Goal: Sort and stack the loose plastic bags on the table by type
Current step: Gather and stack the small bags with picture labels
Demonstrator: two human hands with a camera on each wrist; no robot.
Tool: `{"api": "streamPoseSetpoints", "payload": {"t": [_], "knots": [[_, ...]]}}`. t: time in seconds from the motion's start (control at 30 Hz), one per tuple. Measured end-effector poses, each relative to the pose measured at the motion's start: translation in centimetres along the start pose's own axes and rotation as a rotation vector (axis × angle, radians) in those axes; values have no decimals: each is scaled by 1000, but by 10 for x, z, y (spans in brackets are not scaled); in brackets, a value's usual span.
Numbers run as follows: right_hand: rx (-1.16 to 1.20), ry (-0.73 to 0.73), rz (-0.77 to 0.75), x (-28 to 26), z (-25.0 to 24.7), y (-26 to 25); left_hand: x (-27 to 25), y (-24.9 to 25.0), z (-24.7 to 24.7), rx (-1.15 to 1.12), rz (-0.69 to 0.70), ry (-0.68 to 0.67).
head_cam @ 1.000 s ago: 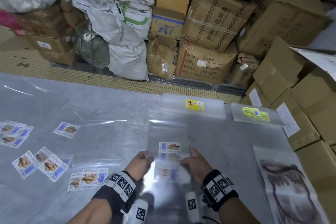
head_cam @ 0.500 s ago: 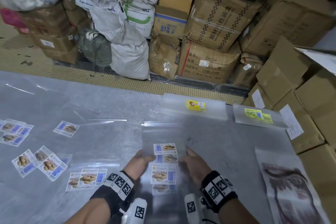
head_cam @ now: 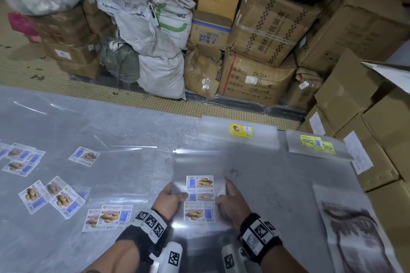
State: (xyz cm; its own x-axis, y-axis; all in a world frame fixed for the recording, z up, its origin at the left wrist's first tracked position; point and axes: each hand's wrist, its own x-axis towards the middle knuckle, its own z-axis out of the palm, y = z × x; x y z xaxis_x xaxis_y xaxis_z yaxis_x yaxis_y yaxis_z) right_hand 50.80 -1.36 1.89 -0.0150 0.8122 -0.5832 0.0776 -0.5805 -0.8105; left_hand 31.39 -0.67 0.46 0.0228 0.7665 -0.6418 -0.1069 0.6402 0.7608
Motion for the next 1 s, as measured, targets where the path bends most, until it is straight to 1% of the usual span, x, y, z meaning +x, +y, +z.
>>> {"api": "streamPoseSetpoints", "payload": {"t": [0.07, 0.17, 0.4, 0.5, 0.6, 0.67, 0.73, 0.8, 0.9, 0.97, 1.0], "knots": [[26, -6, -6, -1, 1, 1, 1, -1, 0, 15, 29, -9], [56, -25, -29, -3, 2, 4, -1, -3, 4, -30, 69, -14], [103, -15, -53, 3, -2, 4, -1, -5, 10, -103, 66, -81], [88, -20, -60, 7, -3, 7, -2, -1, 11, -125, 134, -70], [135, -48, -40, 7, -5, 6, 1, 7, 9, -174, 181, -52], [165, -129, -43, 1, -6, 2, 3, 11, 6, -224, 176, -19], [134, -207, -46, -5, -6, 1, 2, 13, 5, -258, 177, 29], [67, -214, -58, -4, -7, 7, 5, 10, 4, -296, 152, 74], [-29, -192, -71, -2, -10, 11, 6, 8, 3, -301, 109, 105], [-73, -195, -68, 0, -15, 10, 3, 10, 4, -316, 70, 86], [-95, -205, -55, -1, -18, 8, 2, 12, 4, -344, 42, 52]]}}
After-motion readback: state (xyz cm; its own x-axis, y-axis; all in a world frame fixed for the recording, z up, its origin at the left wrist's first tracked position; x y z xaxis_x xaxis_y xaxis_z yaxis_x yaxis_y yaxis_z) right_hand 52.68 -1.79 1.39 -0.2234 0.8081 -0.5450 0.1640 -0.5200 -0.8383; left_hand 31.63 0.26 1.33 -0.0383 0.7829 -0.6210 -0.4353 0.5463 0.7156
